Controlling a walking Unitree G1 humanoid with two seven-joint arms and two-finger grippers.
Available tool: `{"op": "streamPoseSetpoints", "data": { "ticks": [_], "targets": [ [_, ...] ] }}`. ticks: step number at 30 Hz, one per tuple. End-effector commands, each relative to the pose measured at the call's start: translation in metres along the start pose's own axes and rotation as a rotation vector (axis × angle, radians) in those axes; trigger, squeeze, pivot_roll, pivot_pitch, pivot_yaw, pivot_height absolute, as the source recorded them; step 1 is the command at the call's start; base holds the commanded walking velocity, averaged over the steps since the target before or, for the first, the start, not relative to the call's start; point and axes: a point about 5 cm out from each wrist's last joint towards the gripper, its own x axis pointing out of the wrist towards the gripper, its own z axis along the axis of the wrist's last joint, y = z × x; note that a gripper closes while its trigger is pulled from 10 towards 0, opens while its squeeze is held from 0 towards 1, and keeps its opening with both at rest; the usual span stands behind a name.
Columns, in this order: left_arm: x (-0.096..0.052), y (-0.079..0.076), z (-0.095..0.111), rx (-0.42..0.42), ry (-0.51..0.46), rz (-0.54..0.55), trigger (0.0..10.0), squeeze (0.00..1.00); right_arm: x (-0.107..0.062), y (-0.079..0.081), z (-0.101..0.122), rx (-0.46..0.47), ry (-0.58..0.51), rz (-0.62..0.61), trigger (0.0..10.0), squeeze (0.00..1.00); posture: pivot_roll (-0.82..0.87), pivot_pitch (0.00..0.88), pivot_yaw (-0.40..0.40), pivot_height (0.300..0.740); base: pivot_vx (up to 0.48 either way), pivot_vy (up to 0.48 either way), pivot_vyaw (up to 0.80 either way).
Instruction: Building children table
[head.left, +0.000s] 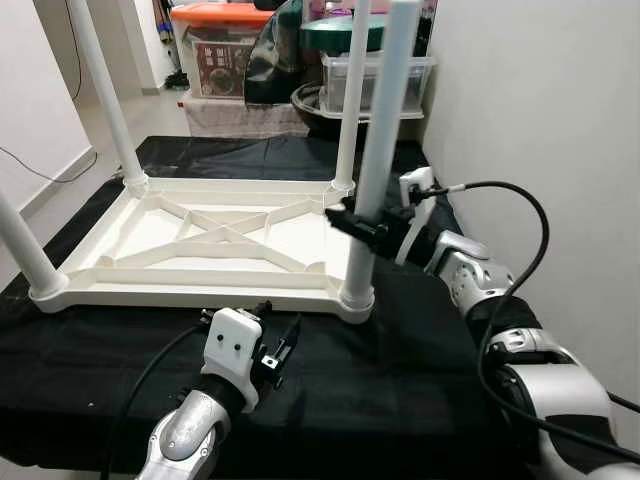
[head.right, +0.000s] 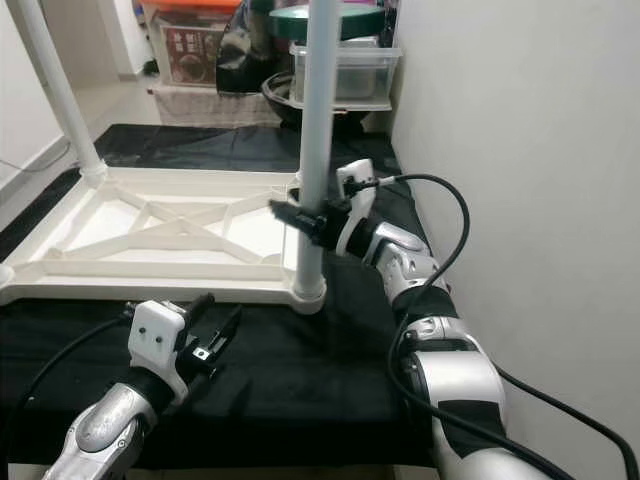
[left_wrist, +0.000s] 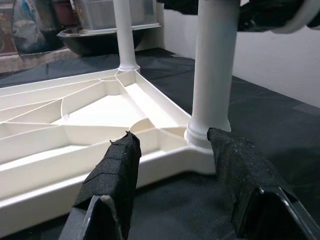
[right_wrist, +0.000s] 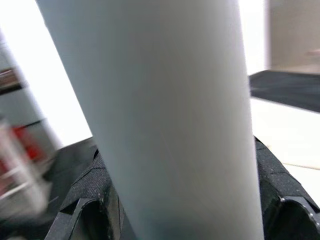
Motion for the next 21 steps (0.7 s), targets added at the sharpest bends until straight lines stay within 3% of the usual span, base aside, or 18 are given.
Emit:
{"op": "streamPoseSetpoints", "data": {
  "ticks": [1, 5, 7, 8, 9, 10, 15, 18, 19, 20, 21],
  "targets": [
    [0.0, 0.0, -0.002, 0.011, 0.006, -0.003, 10.0, 0.0, 0.012, 0.01, -0.001, 0.007, 0.038, 0.14, 10.0, 0.0, -0.02, 0.0, -0.035, 0.74, 0.0, 0.0, 0.0],
    [0.001, 0.002, -0.001, 0.013, 0.004, 0.0, 10.0, 0.0, 0.015, 0.014, 0.002, 0.015, 0.027, 0.201, 10.0, 0.0, -0.02, 0.0, -0.035, 0.74, 0.0, 0.0, 0.0],
    [0.001, 0.004, 0.0, 0.015, 0.001, 0.006, 10.0, 0.0, 0.021, 0.021, 0.005, 0.032, 0.015, 0.309, 10.0, 0.0, -0.01, 0.0, -0.043, 0.74, 0.0, 0.0, 0.0],
    [0.001, 0.004, 0.0, 0.016, 0.002, 0.006, 10.0, 0.0, 0.022, 0.023, 0.005, 0.031, 0.028, 0.341, 9.2, 0.0, -0.01, 0.0, -0.043, 0.74, 0.0, 0.0, 0.0],
    [0.001, 0.004, 0.0, 0.016, 0.002, 0.006, 10.0, 0.0, 0.022, 0.023, 0.005, 0.031, 0.028, 0.341, 9.2, 0.0, -0.01, 0.0, -0.043, 0.74, 0.0, 0.0, 0.0],
    [0.001, 0.003, 0.0, 0.014, 0.002, 0.004, 10.0, 0.0, 0.023, 0.025, 0.004, 0.034, 0.036, 0.366, 0.0, 0.0, -0.02, 0.0, -0.037, 0.74, 0.0, 0.0, 0.0],
    [0.001, 0.001, -0.001, 0.011, 0.003, -0.001, 10.0, 0.0, 0.026, 0.026, -0.001, 0.03, 0.049, 0.366, 0.0, 0.0, -0.03, 0.0, -0.033, 0.74, 0.0, 0.0, 0.0],
    [0.002, 0.0, -0.001, 0.009, 0.002, -0.002, 10.0, 0.0, 0.031, 0.021, -0.008, 0.001, 0.057, 0.217, 0.0, 0.0, -0.04, 0.0, -0.034, 0.74, 0.0, 0.0, 0.0],
    [0.002, 0.0, -0.001, 0.009, 0.002, -0.002, 10.0, 0.0, 0.031, 0.021, -0.008, 0.001, 0.057, 0.217, 0.0, 0.0, -0.04, 0.0, -0.034, 0.74, 0.0, 0.0, 0.0],
    [0.002, 0.0, -0.001, 0.008, 0.003, -0.001, 10.0, 0.0, 0.034, 0.01, -0.011, -0.028, 0.006, -0.025, 0.0, 0.0, -0.04, 0.0, -0.034, 0.74, 0.0, 0.0, 0.0],
    [0.002, 0.0, -0.001, 0.008, 0.003, -0.001, 10.0, 0.0, 0.034, 0.01, -0.011, -0.028, 0.006, -0.025, 0.0, 0.0, -0.04, 0.0, -0.034, 0.74, 0.0, 0.0, 0.0]
  ]
}}
